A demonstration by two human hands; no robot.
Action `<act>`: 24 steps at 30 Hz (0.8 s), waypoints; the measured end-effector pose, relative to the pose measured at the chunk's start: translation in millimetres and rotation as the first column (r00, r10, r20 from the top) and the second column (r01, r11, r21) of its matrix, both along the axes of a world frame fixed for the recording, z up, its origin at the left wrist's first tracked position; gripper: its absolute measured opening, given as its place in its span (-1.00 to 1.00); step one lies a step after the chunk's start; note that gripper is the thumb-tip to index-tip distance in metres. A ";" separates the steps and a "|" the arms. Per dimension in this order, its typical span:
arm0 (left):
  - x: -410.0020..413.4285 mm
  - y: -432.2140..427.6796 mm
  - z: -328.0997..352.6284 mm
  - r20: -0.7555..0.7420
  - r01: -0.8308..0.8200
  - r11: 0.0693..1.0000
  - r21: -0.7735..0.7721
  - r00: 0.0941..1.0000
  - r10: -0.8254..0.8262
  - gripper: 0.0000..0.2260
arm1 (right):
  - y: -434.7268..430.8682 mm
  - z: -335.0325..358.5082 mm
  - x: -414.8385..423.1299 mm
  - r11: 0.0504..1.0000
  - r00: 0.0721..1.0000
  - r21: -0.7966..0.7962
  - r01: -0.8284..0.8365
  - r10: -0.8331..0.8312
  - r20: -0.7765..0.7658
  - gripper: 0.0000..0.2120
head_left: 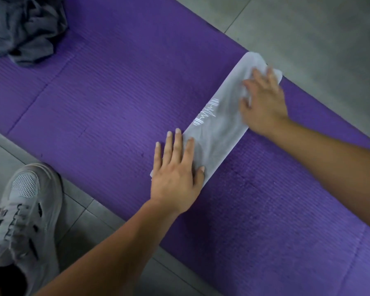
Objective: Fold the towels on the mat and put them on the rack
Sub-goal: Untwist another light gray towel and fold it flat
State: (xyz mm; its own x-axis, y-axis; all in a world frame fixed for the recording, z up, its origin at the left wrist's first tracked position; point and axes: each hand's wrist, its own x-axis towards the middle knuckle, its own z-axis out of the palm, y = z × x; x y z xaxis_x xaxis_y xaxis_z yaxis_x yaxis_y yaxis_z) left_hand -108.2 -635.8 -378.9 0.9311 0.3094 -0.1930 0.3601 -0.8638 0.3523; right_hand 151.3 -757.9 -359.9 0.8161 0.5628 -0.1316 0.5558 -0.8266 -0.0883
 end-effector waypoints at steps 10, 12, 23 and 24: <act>-8.9 -18.0 -12.3 -0.087 0.002 0.991 0.131 0.996 0.009 -0.29 | 29.2 -30.6 -22.2 0.970 0.975 -0.117 -0.214 0.206 -0.078 -0.28; -11.5 -17.9 -12.1 -0.102 0.000 0.992 0.129 0.995 0.013 -0.27 | 25.2 -31.2 4.0 0.976 0.988 -0.153 -0.153 0.146 -0.058 -0.29; -21.8 -19.4 -11.0 -0.129 -0.062 0.995 0.083 0.989 0.073 -0.21 | 28.6 -23.8 9.6 0.995 0.999 -0.087 -0.047 0.047 -0.002 -0.39; -22.1 -19.3 -11.3 -0.130 -0.061 0.995 0.082 0.989 0.071 -0.21 | 27.3 -26.7 4.7 0.992 0.996 -0.098 -0.084 0.083 -0.017 -0.39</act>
